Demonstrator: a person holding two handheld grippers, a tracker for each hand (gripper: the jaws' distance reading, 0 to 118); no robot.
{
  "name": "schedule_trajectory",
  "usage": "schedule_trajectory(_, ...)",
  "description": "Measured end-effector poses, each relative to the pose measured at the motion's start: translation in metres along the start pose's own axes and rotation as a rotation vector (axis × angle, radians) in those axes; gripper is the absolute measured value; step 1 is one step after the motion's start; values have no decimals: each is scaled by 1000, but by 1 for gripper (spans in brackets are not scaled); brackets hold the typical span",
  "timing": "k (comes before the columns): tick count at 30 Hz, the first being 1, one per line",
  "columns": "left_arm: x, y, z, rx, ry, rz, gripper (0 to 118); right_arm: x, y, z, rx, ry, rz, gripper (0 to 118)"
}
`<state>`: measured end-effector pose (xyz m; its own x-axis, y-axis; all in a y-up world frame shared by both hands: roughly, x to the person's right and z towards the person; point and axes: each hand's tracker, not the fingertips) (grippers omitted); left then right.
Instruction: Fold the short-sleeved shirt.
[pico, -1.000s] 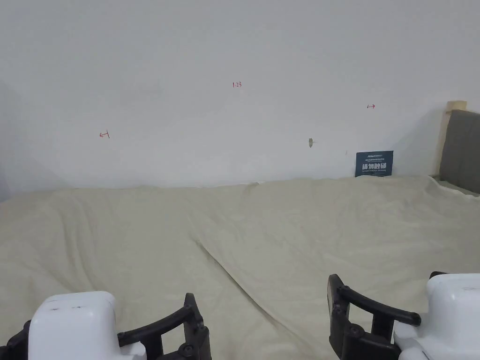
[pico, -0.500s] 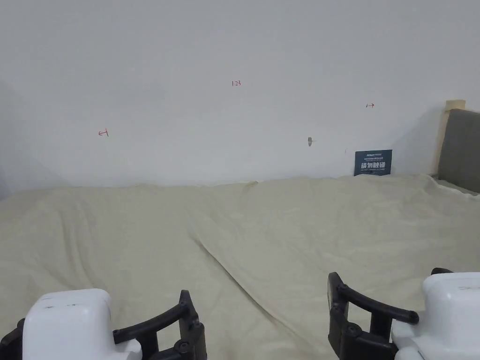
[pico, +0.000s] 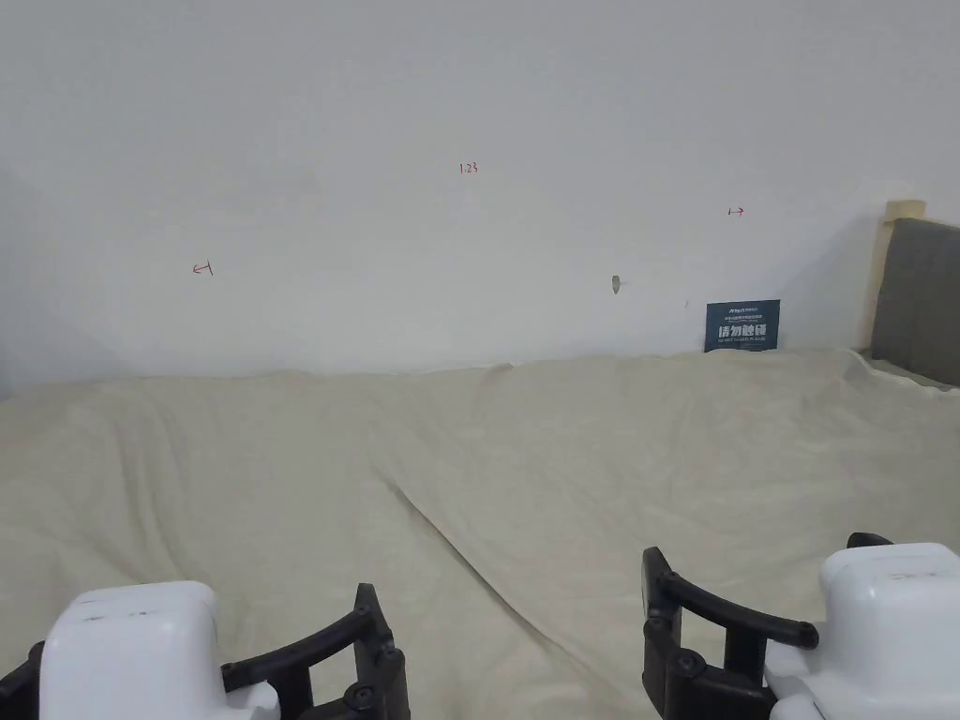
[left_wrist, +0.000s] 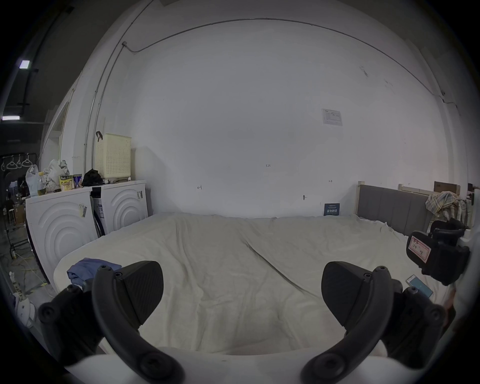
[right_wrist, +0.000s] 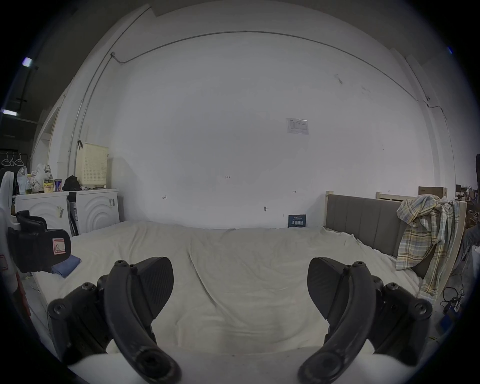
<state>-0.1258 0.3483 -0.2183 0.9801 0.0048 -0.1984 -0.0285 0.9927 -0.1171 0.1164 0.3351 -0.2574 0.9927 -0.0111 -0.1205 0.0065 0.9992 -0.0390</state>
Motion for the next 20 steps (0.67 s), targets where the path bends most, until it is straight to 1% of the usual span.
schedule_trajectory(3, -1, 0, 0, 3, -4, 17, 118, -1, 0, -1, 0, 1, 1, 107)
schedule_trajectory(7, 0, -1, 0, 2, 4, 3, 118, -2, 0, -1, 3, -11, 14, 107)
schedule_trajectory(11, 0, -3, 0, -2, -2, 5, 118, -3, 1, -2, -3, 5, 3, 107)
schedule_trajectory(16, 1, -3, -1, -6, 0, 3, 118, -6, 1, -2, 4, -5, 22, 107)
schedule_trajectory(20, 2, -4, -1, -7, -6, 9, 118, -6, 1, -3, -1, -12, 10, 107)
